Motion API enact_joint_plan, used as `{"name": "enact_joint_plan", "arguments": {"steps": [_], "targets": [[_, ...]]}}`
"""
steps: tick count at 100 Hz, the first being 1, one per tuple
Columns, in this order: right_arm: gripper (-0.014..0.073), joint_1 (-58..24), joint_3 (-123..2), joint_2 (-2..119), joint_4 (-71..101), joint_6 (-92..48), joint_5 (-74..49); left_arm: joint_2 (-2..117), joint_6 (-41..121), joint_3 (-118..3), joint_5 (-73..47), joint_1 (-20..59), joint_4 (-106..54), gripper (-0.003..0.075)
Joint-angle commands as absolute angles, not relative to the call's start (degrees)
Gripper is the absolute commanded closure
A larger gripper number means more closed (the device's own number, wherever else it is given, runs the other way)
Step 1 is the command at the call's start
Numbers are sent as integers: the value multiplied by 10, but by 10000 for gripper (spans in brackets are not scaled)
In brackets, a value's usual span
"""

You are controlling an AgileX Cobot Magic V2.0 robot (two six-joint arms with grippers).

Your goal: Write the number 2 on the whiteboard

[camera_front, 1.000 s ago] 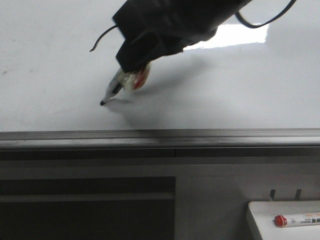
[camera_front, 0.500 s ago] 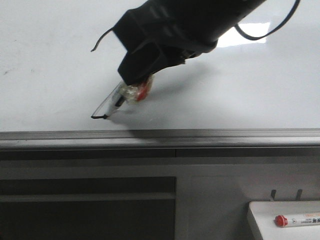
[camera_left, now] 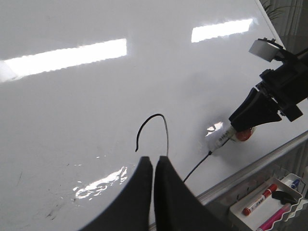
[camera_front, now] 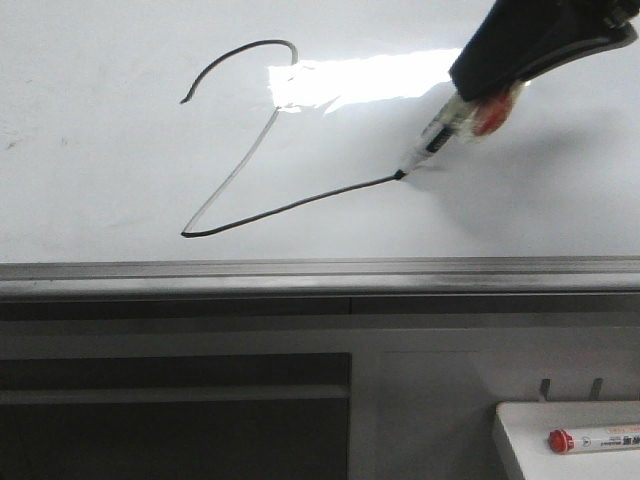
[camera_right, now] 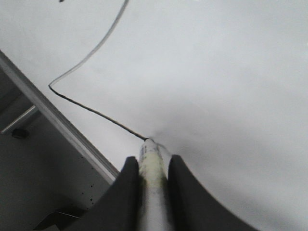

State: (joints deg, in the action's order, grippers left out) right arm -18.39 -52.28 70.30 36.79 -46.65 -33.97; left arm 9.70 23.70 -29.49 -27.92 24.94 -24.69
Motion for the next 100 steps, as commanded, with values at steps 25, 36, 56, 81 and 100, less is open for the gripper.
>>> {"name": "enact_joint_plan", "arguments": {"steps": [25,36,56,81,100], "targets": [[654,-170,-553,667,340,-473,-328,103,233,-309,-236,256,-261,741],[654,-198,-592,625,410,-534,-428,103,233,-309,-241,256,-293,741],[654,-261,-620,559,473,-549,-467,107,341,-349,-330,256,-354,740],[654,-391,-620,575,480,-550,-429,211,407,-475,-501,256,-366,515],[654,-544,-620,616,446,-561,-318,327,454,-578,-655,256,-462,369]]}}
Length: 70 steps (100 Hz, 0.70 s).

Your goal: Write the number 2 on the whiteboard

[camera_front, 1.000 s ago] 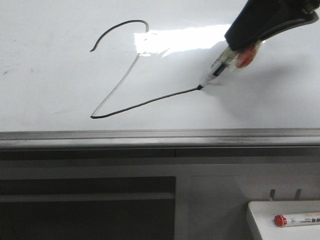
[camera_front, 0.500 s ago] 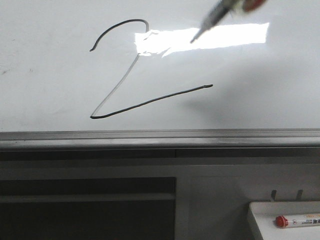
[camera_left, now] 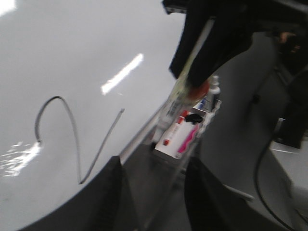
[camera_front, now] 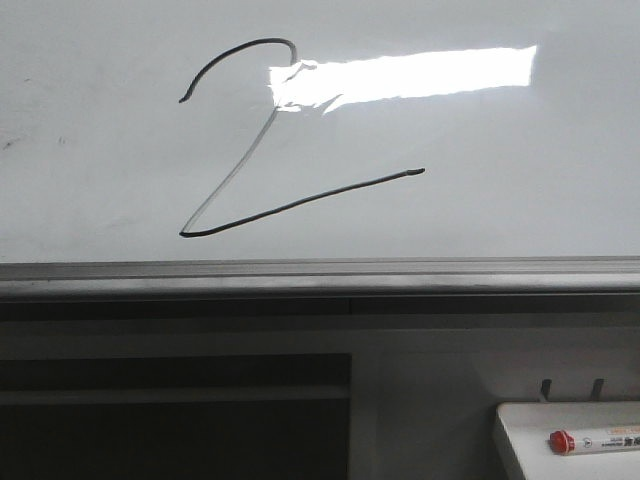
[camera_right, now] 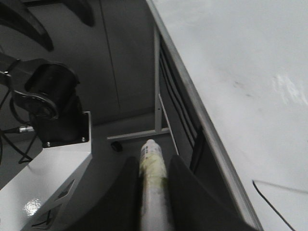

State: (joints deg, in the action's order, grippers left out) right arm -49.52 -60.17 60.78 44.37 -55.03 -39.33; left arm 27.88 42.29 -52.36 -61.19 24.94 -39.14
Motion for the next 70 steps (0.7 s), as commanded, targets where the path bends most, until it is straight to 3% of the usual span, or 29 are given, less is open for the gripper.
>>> {"name": "enact_joint_plan", "arguments": {"steps": [1,24,70], "targets": [[654,-553,-620,618,444,-561,-310,330,457,-584,-661,256,-465,372],[654,-631,-661,657,445,-561,-276,393,467,-618,-719,256,-485,426],[654,-635,-735,654,445,-561,-324,395,463,-618,-719,256,-428,429]]}}
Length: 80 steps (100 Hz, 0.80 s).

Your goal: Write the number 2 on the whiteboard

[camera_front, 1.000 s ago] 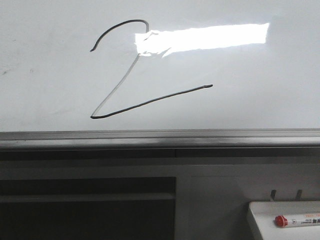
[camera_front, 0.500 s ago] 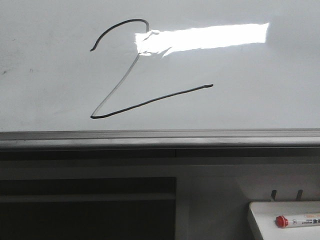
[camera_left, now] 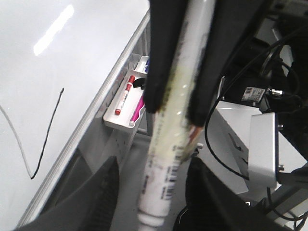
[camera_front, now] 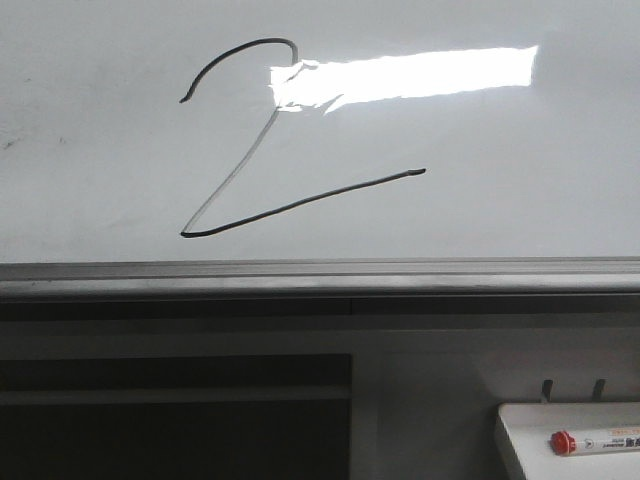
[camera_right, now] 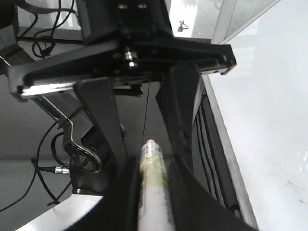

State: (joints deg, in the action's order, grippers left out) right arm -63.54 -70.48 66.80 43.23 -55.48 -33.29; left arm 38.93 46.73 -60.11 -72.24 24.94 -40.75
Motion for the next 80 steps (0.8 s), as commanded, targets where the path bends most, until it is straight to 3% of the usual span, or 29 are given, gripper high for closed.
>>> {"name": "enact_joint_plan", "arguments": {"steps": [1,80], "targets": [[654,-635,-737,654,445,-561,-327,395,463,-618,-719,256,-428,429],[654,-635,-745,669,451,-561,-390,397,463,-618,-717,256,-474,434]]}}
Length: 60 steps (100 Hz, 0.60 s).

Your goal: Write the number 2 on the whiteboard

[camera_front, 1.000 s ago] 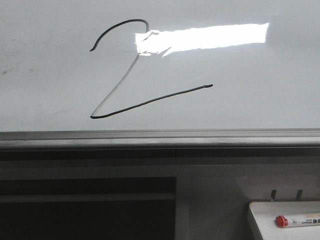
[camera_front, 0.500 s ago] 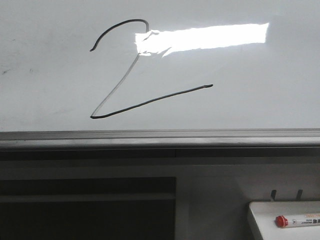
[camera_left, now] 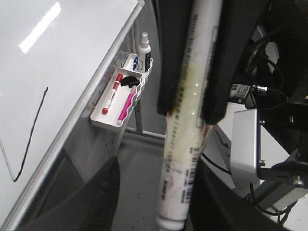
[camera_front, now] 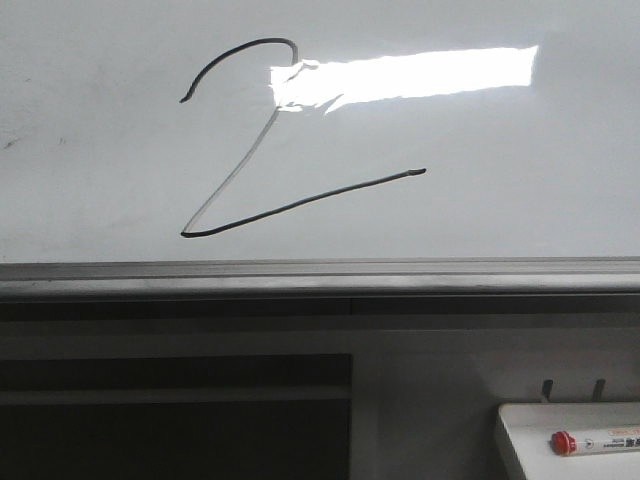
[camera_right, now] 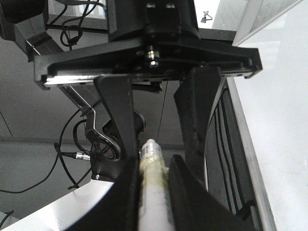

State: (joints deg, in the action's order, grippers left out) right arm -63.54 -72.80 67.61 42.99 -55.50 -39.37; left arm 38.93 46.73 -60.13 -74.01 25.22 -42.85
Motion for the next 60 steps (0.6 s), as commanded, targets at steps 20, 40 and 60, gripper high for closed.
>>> {"name": "enact_joint_plan", "arguments": {"steps": [20,40,60], "targets": [[654,-635,-745,669,458,-561,-398,398,463,-618,-714,256,-476,617],[654,-635,-745,669,473,-561,-402,398,463,-618,-709,256,-476,741],[377,-635,-745,669,476,-561,-390,398,463,-618,-708,256,-476,741]]}}
